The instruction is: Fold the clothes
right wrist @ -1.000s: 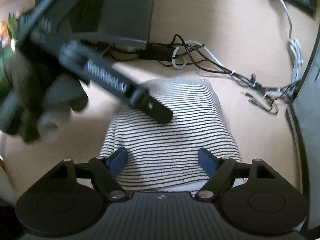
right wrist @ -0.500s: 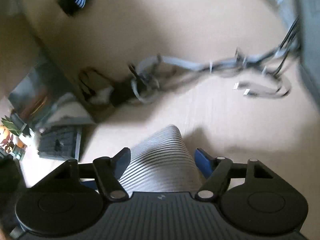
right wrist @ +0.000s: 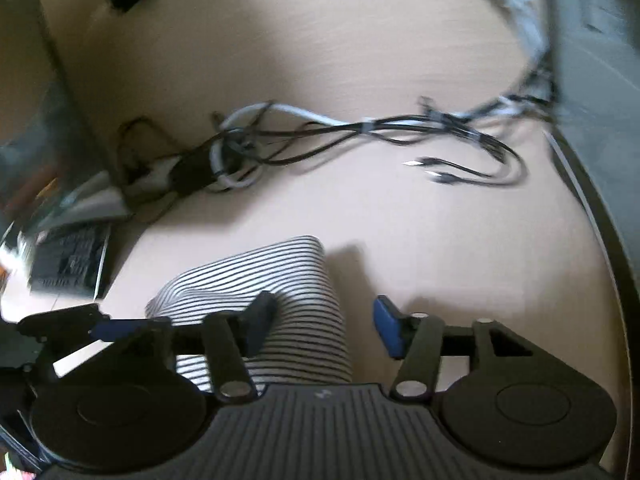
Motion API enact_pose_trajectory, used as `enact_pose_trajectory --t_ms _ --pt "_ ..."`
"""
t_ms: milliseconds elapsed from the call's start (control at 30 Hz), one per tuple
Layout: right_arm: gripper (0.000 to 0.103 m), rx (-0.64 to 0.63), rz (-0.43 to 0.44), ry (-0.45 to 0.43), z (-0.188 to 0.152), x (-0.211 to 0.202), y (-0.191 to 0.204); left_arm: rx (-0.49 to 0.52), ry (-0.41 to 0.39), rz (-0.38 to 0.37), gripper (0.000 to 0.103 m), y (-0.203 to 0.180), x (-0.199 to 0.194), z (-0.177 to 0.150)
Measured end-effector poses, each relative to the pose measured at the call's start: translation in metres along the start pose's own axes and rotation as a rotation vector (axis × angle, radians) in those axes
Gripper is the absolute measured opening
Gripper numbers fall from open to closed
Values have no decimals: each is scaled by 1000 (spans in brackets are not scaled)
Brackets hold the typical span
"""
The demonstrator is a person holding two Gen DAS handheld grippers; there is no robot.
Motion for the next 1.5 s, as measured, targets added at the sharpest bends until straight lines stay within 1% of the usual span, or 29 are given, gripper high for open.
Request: enact_pose_trajectory --t_ms 33,133,167,233,267,333,367,400,433,467,533,567,633,667,733,800,833,867,933,967,1000,1033,1100,1167,1267,1367,1433,1500 --pt "56 -10 -28 -12 -2 -6 5 -19 -5 6 102 -1 -5 3" --pt "56 -115 -129 -64 -5 -24 29 -90 -27 20 102 -4 -24 6" --pt "56 -131 -149 -74 -7 -29 35 -122 -30 19 102 -3 -29 5" --pt "56 -129 -164 -81 -12 -37 41 -190 -10 -17 102 -2 -34 -1" --pt "57 -128 -171 -84 -14 -41 44 -207 9 -33 102 -1 -32 -5" --pt "59 -125 -190 -91 -18 -48 47 -218 51 -54 96 0 -25 -13" --pt "60 -122 -199 -94 -20 -51 49 -216 69 -63 83 0 -22 -17" --pt "62 -120 -209 -98 -23 -56 51 -219 87 -78 74 1 -18 -21" --pt "62 -119 -223 -103 -26 -61 53 -221 96 -90 73 2 -15 -25" --pt "62 -118 -242 -106 -32 -66 53 -223 91 -100 70 2 -13 -29" --pt "62 -115 -282 -106 -45 -75 55 -228 83 -120 70 2 -10 -36" --pt "62 -115 -296 -97 -53 -77 56 -235 78 -126 70 3 -9 -39" --pt "62 -123 -307 -53 -72 -75 57 -261 63 -130 70 5 -11 -46" --pt "62 -128 -306 -35 -81 -73 57 -274 57 -129 71 6 -12 -49" --pt "63 -161 -292 -47 -92 -70 59 -283 44 -106 74 7 -19 -54" --pt "65 -215 -269 -65 -93 -70 59 -264 24 -53 78 4 -30 -55" --pt "65 -237 -245 -65 -90 -70 57 -257 13 -17 80 2 -35 -53" --pt "65 -251 -219 -65 -87 -71 54 -258 3 17 85 0 -38 -51" --pt "66 -251 -140 -73 -80 -79 46 -274 -12 64 89 -3 -38 -45" --pt "73 -249 -97 -79 -77 -84 43 -277 -17 69 92 -6 -35 -41" --pt "81 -247 -49 -88 -72 -88 38 -279 -22 73 96 -9 -32 -37" --pt "83 -243 -8 -95 -68 -89 33 -289 -26 78 96 -11 -28 -35" --pt "84 -206 50 -85 -58 -82 22 -329 -28 89 96 -14 -18 -36" --pt "84 -144 79 -68 -46 -69 9 -369 -30 100 96 -16 -7 -37" --pt "84 -57 90 -30 -35 -45 -7 -420 -33 120 97 -21 7 -38" --pt "85 -3 121 20 -31 -24 -17 -413 -37 166 97 -33 10 -41" --pt "86 1 155 58 -33 -13 -17 -412 -43 195 95 -38 9 -44" --pt "86 8 187 85 -36 -7 -18 -424 -49 202 90 -42 5 -47"
Point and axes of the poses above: each gripper's, at about its wrist camera, not at the fingertips, and x roughly the way its jaws point, y to its left, z to its top, the point moved 1 cm from there along x, roughly the way its jaws point, and after that the axes turned 10 degrees about -z, right-handed, at the moved point
